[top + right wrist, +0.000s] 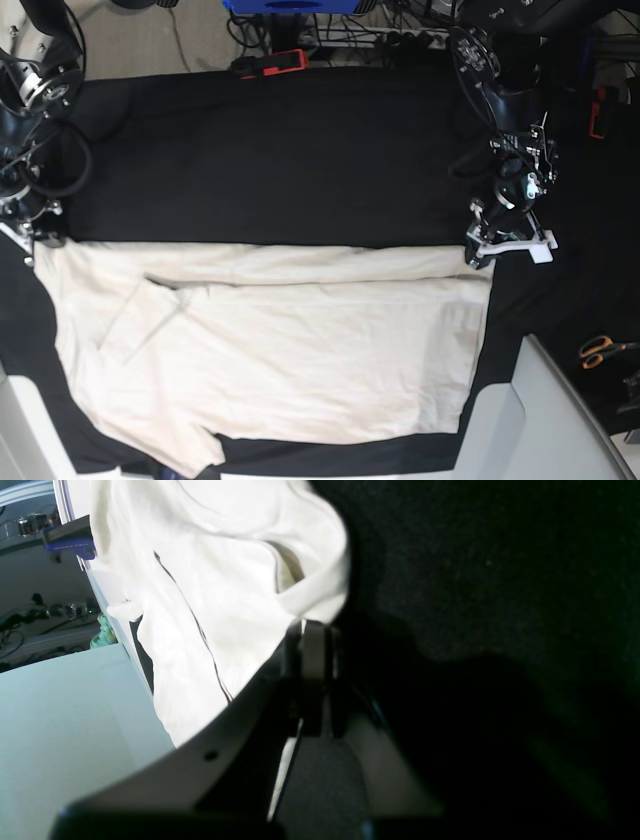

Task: Fold the T-shirt properly
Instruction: 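Grasp the folded shoulder edge again with both grippers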

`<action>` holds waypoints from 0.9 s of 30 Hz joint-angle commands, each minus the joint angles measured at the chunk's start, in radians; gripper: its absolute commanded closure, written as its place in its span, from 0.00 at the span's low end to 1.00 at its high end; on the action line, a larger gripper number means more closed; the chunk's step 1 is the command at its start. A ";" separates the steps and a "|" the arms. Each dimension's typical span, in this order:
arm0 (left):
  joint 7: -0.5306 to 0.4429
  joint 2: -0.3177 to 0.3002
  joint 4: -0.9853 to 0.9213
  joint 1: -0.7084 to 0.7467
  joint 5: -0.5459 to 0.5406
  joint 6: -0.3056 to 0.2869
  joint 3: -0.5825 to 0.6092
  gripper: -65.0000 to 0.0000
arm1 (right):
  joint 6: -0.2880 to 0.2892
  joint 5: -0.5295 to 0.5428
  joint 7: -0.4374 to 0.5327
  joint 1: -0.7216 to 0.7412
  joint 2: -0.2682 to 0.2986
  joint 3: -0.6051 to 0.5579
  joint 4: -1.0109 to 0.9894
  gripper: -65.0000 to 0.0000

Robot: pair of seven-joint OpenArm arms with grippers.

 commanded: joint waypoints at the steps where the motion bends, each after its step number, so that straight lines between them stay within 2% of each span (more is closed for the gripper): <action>1: 0.013 -0.007 0.008 -0.011 -0.006 0.012 0.002 1.00 | 0.012 0.012 0.004 0.016 0.017 -0.003 0.007 1.00; 8: 0.016 -0.009 0.006 -0.011 -0.006 0.015 0.002 1.00 | 0.012 0.012 0.004 0.016 0.017 -0.003 0.007 1.00; 12: 0.016 -0.009 0.006 -0.011 -0.004 0.076 0.003 1.00 | 0.012 0.012 0.002 0.016 0.017 -0.003 0.007 1.00; 17: 0.033 -0.038 0.014 0.001 -0.004 0.078 0.037 1.00 | 0.012 0.013 0.001 -0.013 0.022 -0.003 0.047 1.00; 21: 0.100 -0.066 0.086 0.036 -0.008 0.078 0.123 1.00 | 0.012 0.015 -0.068 -0.053 0.014 -0.003 0.185 1.00; 27: 0.120 -0.066 0.221 0.139 -0.009 0.078 0.129 1.00 | 0.012 0.016 -0.147 -0.089 0.014 0.006 0.277 1.00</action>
